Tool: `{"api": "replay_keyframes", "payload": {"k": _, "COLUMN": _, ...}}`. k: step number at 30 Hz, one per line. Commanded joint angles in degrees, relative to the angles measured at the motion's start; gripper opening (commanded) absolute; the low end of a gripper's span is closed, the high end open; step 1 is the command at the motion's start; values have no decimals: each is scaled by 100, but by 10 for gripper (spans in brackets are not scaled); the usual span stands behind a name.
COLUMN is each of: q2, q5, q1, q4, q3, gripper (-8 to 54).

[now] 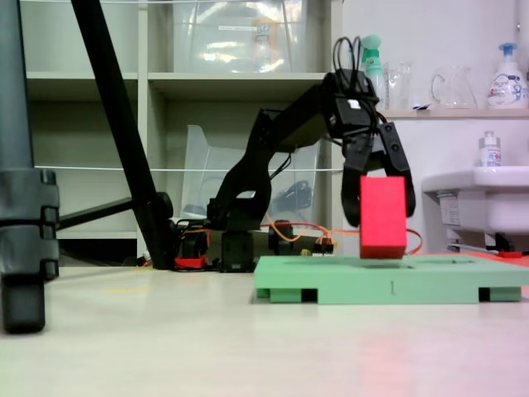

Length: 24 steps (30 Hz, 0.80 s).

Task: Put the square block into the corresponding hole

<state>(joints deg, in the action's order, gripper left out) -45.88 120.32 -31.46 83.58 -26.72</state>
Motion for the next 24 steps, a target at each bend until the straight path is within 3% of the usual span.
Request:
{"api": "replay_keyframes", "payload": {"k": 1, "q2": -123, "q5": 9, "q1": -97, "q4": -325, "q3": 325, "gripper": 145}}
{"api": "replay_keyframes", "payload": {"k": 21, "q2": 554, "q5": 0, "q1": -70, "q4": -677, "q3": 334, "gripper": 149}}
{"api": "replay_keyframes", "payload": {"k": 22, "q2": 615, "q5": 0, "q1": -62, "q4": -686, "q3": 334, "gripper": 159}}
{"api": "replay_keyframes", "payload": {"k": 24, "q2": 686, "q5": 0, "q1": -62, "q4": -800, "q3": 334, "gripper": 254}}
